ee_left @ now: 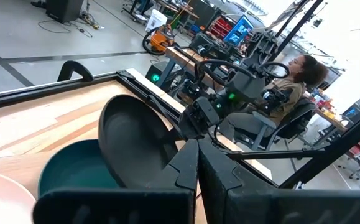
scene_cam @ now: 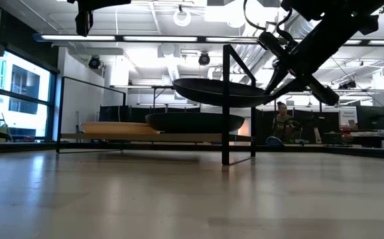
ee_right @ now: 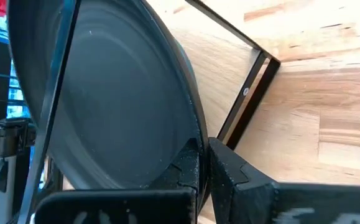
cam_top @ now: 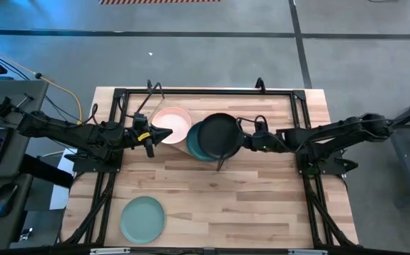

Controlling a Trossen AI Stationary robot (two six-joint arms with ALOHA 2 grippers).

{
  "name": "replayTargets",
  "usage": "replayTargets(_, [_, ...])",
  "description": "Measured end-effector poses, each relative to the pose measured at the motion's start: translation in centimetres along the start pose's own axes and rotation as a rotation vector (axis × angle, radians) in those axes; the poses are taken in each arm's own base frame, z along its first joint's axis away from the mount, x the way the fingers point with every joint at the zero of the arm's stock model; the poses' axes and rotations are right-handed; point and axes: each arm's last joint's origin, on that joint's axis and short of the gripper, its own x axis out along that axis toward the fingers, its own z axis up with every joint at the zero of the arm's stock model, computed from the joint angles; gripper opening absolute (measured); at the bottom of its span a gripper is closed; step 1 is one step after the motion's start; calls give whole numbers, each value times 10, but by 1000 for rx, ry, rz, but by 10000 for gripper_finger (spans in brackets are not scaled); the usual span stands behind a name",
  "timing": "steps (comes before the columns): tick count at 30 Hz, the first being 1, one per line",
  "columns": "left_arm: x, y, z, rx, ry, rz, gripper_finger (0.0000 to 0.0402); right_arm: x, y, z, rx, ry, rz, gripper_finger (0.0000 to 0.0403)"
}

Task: Place and stack plates onto a shelf
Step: Stack the black plate on top of the green plate on the shelf, then stack the blue plate on top of the pink plate on the shelf

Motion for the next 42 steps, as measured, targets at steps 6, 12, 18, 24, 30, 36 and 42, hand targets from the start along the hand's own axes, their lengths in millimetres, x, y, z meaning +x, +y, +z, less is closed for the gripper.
replayTargets(6, [0,0,0,0,0,0,0,0,0,0,-3,1,5,0])
replayTargets(12, [0,0,0,0,1,0,0,0,5,0,-37,-4,51,18])
replayTargets(18, [0,0,0,0,0,0,0,0,6,1,-37,-10,61,80])
replayTargets(24, [0,0,0,0,0,0,0,-1,9,1,-26,-8,92,138])
replayTargets(30, [0,0,0,0,0,0,0,-1,14,0,-86,18,145,169])
replayTargets(36, [0,0,0,0,1,-1,0,-4,12,-1,-236,107,142,173])
replayTargets(42, [0,0,0,0,1,0,0,-31,-1,3,-375,222,81,164])
